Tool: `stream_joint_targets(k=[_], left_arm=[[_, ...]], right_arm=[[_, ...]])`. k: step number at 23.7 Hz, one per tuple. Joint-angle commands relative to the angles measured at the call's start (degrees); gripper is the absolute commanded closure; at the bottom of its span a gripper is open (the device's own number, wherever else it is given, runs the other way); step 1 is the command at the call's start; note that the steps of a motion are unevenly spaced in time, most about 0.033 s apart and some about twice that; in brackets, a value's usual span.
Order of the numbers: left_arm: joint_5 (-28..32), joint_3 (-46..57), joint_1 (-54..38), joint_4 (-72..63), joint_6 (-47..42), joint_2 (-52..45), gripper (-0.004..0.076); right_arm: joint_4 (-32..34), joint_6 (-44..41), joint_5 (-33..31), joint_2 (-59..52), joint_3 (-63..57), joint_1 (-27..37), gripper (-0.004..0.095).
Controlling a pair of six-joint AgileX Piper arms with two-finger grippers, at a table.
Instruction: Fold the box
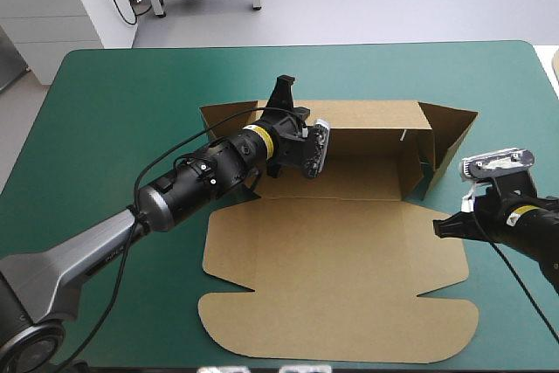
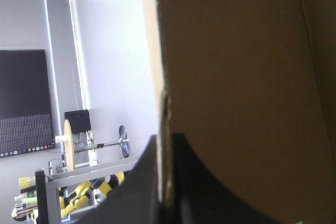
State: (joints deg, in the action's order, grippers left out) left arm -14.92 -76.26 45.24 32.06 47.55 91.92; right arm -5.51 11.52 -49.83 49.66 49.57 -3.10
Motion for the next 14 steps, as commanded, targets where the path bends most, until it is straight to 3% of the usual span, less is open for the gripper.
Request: stream_joint_targets(k=[1, 5, 9, 14], left_arm=[[2.9, -2.0, 0.9, 1.9, -3.6, -0.8, 0.0731], [2.3, -2.0, 0.9, 11.0, -11.9, 1.4, 0.0731], [-1.7, -2.0, 1.1, 23.6, -25.9, 3.0, 0.0731], [-2.9, -2.0, 1.6, 26.0, -28.7, 3.0, 0.0731]], right_arm=[[-0.2, -0.5, 5.2, -0.4, 1.5, 0.4, 0.0924], [0.4, -2.5, 8.3, 0.0, 1.5, 0.4, 0.0924], [0.5, -5.6, 13.2, 3.4, 2.0, 0.4, 0.0923], [0.6, -7.6, 15.8, 14.0, 13.3, 1.1, 0.0924]])
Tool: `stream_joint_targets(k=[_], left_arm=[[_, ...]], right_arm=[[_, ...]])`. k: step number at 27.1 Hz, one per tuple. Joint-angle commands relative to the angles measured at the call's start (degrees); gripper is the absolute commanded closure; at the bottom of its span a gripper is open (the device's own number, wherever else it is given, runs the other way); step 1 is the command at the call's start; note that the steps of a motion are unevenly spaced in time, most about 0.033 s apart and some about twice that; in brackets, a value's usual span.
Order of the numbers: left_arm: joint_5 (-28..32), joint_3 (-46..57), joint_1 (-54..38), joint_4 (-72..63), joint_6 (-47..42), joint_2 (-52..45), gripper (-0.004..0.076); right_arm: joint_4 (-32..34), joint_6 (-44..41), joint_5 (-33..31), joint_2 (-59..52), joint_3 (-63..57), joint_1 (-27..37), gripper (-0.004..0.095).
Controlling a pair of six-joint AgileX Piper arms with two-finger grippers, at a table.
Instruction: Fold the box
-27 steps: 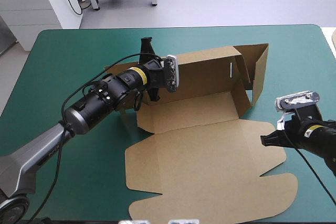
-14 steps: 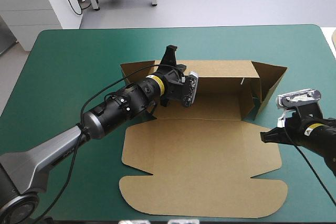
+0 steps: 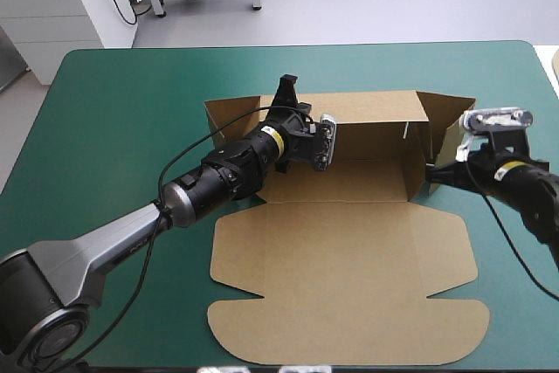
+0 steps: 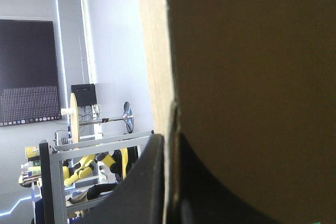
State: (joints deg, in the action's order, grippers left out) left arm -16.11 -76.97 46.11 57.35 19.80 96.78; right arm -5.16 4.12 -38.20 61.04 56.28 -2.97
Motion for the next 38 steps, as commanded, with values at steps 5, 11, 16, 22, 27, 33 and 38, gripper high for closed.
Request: stream_joint_targets(k=[5, 11, 16, 22, 27, 33, 38], left_arm=[[-1.7, -0.4, 1.4, 5.0, -2.8, -1.8, 0.0731], [-3.4, 3.0, 1.5, 27.9, -23.8, -1.8, 0.0731], [-8.3, 4.8, 2.4, 36.0, -30.9, -1.8, 0.0731], [-8.1, 5.4, 4.3, 36.7, -34.5, -1.8, 0.0731], [-8.6, 5.4, 4.2, 36.6, -35.7, -1.8, 0.0731], [-8.6, 5.4, 4.2, 36.6, -35.7, -1.8, 0.0731], [-8.6, 5.4, 4.2, 36.6, -35.7, -1.8, 0.0731]], right_arm=[[0.1, -0.1, 0.3, 13.9, 24.3, 3.7, 0.0924], [-0.5, 0.8, -2.4, 23.9, 35.5, 4.1, 0.0924], [-0.4, 1.0, -4.5, 29.4, 39.3, 4.1, 0.0924], [-0.6, 2.6, -7.1, 33.3, 40.5, 4.1, 0.0924], [-1.5, 4.0, -9.4, 34.3, 40.5, 5.2, 0.0929], [-2.5, 7.5, -14.1, 34.3, 40.5, 6.6, 0.0928], [-6.1, 11.1, -18.0, 34.3, 40.5, 8.7, 0.0929]])
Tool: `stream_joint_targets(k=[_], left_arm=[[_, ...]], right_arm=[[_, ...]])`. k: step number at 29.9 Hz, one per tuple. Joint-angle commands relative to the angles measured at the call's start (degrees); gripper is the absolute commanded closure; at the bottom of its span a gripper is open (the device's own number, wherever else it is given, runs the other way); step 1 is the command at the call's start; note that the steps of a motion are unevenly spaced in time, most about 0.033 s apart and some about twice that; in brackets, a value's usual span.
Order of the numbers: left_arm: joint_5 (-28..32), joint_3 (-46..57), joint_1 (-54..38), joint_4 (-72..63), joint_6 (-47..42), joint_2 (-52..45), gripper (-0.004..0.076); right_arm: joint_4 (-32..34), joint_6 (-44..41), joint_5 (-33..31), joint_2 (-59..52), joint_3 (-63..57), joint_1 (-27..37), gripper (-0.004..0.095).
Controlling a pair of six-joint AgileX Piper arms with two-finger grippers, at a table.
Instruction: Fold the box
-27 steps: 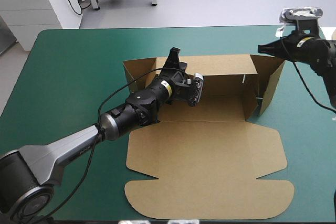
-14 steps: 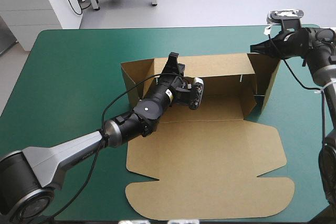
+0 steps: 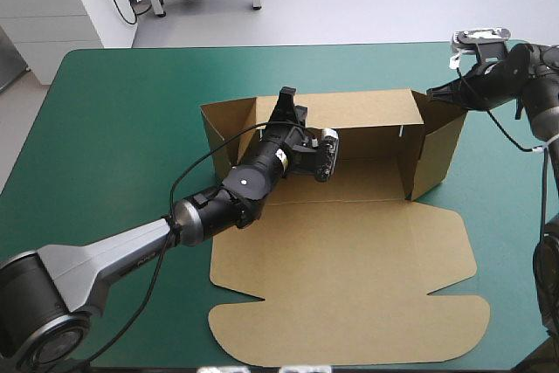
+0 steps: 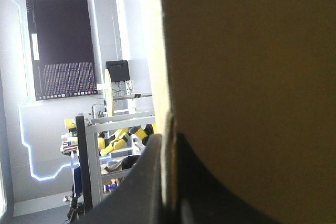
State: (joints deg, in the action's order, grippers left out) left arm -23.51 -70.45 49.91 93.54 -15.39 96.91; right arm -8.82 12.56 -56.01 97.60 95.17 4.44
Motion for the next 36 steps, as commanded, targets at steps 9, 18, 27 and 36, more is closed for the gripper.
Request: stream_joint_targets(k=[9, 18, 27, 36], left_arm=[[-1.2, -1.1, 0.5, 0.5, -0.5, -2.0, 0.0731], [-1.5, -1.1, 0.5, 0.5, -0.5, -2.0, 0.0731], [-1.2, -1.1, 0.5, 0.6, -0.5, -2.0, 0.0731], [-1.2, -1.1, 0.5, 0.6, -0.5, -2.0, 0.0731]], right_arm=[[-15.5, 12.9, -5.9, -3.5, -3.6, 2.3, 0.0928], [-27.3, 23.8, 11.7, -13.5, -24.2, 2.3, 0.0927], [-38.4, 38.6, 25.9, -20.2, -39.5, 2.3, 0.0927], [-37.2, 45.8, 23.0, -20.6, -38.1, 2.3, 0.0717]])
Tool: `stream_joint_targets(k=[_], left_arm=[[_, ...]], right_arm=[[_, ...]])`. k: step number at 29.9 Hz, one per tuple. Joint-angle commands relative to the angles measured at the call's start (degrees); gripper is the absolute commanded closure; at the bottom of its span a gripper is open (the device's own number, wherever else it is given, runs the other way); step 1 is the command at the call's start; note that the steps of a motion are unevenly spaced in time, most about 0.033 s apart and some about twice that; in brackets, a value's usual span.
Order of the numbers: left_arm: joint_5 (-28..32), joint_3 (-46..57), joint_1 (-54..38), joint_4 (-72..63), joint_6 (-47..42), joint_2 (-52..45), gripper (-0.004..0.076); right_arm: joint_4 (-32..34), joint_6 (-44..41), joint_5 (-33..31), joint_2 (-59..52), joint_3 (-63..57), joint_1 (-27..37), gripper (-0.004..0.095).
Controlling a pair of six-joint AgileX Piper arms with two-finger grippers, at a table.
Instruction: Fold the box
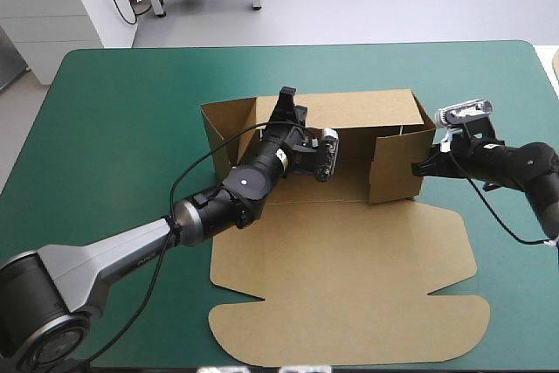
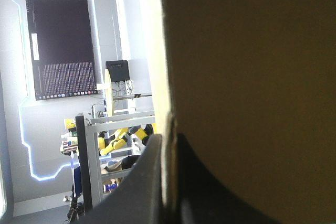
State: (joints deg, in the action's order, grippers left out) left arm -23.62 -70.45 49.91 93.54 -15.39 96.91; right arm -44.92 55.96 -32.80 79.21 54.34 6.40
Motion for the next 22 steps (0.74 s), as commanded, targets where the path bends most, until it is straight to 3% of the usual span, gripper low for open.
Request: stream_joint_targets(k=[1, 3, 5, 9, 16, 22], left_arm=[[-1.1, -1.1, 0.5, 0.6, -0.5, -2.0, 0.0731], [-1.1, -1.1, 0.5, 0.6, -0.5, -2.0, 0.0731], [-1.1, -1.1, 0.5, 0.6, -1.3, -2.0, 0.0731], [-1.1, -1.1, 0.5, 0.7, -1.5, -2.0, 0.0731], [-1.1, -1.1, 0.5, 0.7, -1.5, -2.0, 0.0731], [-1.1, -1.1, 0.5, 0.7, -1.5, -2.0, 0.0731]], right_arm=[[-0.9, 3.4, -1.3, -2.2, 3.3, 0.4, 0.0652], [-0.9, 5.7, -3.1, -2.2, 4.0, 0.4, 0.055], [-0.7, 7.9, -4.6, -2.2, 4.7, 0.4, 0.0513], [-0.5, 9.3, -5.2, -2.2, 5.0, 0.4, 0.0511], [5.3, 9.5, -9.2, -2.2, 5.7, 0.4, 0.0511], [2.1, 9.5, -9.5, -2.1, 5.9, 0.4, 0.0511]])
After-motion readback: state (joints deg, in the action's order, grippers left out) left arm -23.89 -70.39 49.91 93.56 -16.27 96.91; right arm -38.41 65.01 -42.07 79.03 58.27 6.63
